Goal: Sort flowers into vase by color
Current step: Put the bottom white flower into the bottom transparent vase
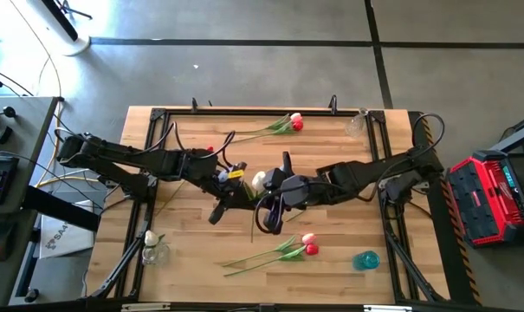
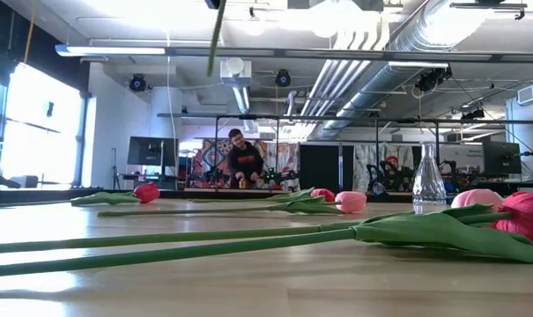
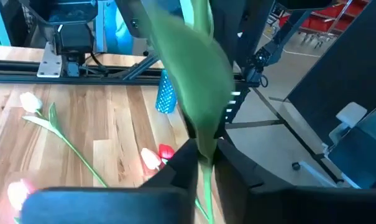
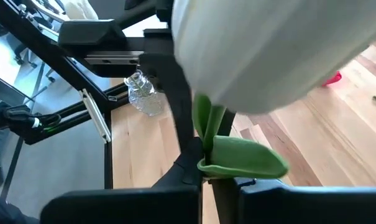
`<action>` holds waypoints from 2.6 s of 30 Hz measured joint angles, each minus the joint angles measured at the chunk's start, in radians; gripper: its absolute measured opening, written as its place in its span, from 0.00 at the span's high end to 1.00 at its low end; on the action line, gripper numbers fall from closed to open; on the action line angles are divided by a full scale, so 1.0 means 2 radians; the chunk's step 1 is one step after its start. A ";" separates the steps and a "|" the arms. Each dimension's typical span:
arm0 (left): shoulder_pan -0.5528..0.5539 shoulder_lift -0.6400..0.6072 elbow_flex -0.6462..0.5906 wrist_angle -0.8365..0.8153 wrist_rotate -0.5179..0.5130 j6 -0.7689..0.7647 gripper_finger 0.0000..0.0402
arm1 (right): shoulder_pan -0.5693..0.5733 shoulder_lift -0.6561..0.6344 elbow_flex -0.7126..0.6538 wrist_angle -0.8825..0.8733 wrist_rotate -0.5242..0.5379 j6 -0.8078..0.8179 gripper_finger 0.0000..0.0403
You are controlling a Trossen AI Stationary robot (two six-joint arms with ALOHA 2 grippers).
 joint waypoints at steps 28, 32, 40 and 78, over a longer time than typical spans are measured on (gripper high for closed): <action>-0.036 -0.220 0.000 -0.200 -0.155 0.016 1.00 | 0.083 -0.015 0.000 0.069 0.325 0.130 0.58; -0.078 -0.257 0.000 -0.243 -0.187 -0.001 1.00 | 0.101 0.010 0.000 0.131 0.340 0.104 0.58; -0.178 -0.311 0.000 -0.266 -0.262 -0.014 1.00 | 0.120 0.059 0.000 0.256 0.361 0.089 0.58; -0.253 -0.516 -0.078 -0.377 -0.137 -0.040 1.00 | 0.121 0.069 0.000 0.230 0.398 0.192 0.58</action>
